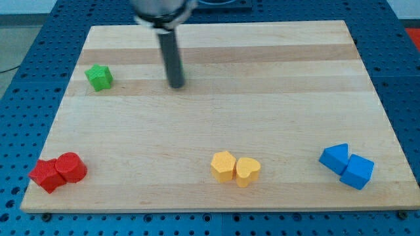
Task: Place the green circle at the top center of the board
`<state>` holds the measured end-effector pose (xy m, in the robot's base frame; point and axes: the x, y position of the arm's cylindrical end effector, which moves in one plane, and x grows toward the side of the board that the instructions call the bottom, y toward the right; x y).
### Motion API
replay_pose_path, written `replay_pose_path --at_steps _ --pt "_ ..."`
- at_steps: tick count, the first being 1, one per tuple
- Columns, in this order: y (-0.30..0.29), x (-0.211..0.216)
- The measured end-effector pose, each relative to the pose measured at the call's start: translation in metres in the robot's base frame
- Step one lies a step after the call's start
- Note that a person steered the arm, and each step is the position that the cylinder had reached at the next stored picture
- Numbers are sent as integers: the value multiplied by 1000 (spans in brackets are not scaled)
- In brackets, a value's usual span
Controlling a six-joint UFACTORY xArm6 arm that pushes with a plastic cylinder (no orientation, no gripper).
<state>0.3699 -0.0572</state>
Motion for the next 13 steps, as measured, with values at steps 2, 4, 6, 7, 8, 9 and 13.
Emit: replay_pose_path --at_steps 2,4,6,7,8,9,13 --pt "28 -21" --pt "-37 41" --pt "-22 -42" --pt "49 -54" --pt "99 -80" --pt "114 -119" --pt "134 -162"
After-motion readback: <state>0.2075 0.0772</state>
